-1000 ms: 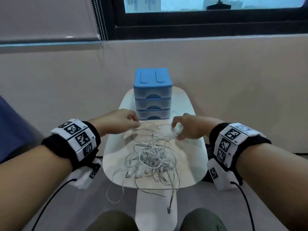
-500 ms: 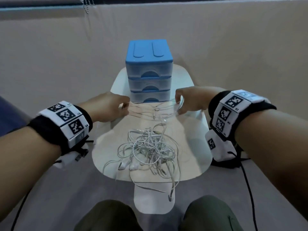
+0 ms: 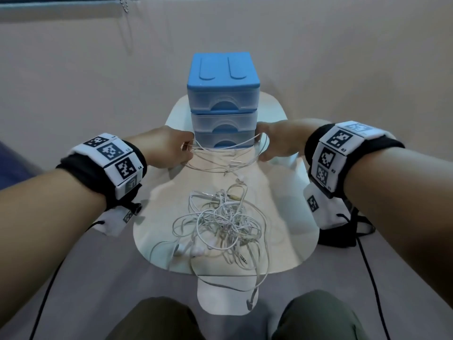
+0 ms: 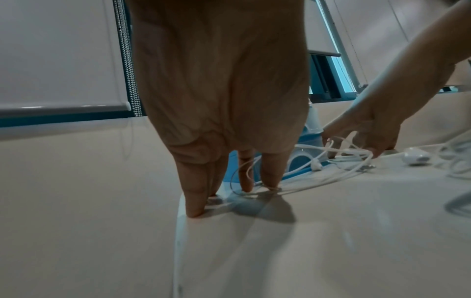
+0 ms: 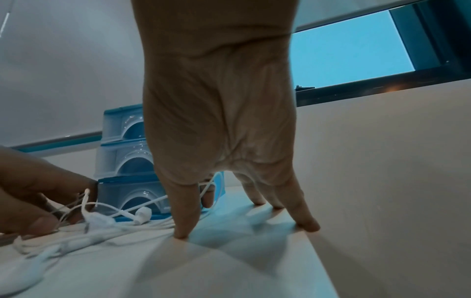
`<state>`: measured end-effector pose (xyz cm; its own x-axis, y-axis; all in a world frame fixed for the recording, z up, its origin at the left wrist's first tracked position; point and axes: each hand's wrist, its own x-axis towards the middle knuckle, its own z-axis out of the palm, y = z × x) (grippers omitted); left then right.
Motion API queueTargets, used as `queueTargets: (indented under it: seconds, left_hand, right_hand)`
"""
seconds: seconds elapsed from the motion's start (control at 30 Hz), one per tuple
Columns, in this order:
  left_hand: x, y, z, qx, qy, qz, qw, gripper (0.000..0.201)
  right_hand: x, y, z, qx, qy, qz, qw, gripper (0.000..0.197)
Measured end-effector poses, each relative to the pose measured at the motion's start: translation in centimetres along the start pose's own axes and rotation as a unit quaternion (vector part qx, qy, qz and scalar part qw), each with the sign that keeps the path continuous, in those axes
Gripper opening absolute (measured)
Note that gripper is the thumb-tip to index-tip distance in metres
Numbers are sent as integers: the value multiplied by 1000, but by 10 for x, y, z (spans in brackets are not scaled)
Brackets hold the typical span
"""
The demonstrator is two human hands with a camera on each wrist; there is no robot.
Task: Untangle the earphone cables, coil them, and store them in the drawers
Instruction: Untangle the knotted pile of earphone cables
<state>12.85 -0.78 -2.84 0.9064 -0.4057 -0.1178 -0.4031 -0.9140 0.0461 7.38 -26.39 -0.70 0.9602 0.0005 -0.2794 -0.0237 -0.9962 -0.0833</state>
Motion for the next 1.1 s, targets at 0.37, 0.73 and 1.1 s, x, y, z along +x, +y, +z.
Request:
queueTargets:
  seconds: [0.37, 0.73, 1.1]
  left_hand:
    - [-44, 14, -15, -122, -51, -58, 990, 79]
    - [-151, 56, 6, -294, 24, 80, 952, 44]
    - [-182, 98, 56, -285, 56, 49, 956, 54]
  right_hand:
    - [-51, 5, 24, 114, 27, 3, 993, 94]
    - [-127, -7, 70, 246, 66, 25, 967, 41]
    - [-170, -25, 98, 256, 153, 6, 955, 18]
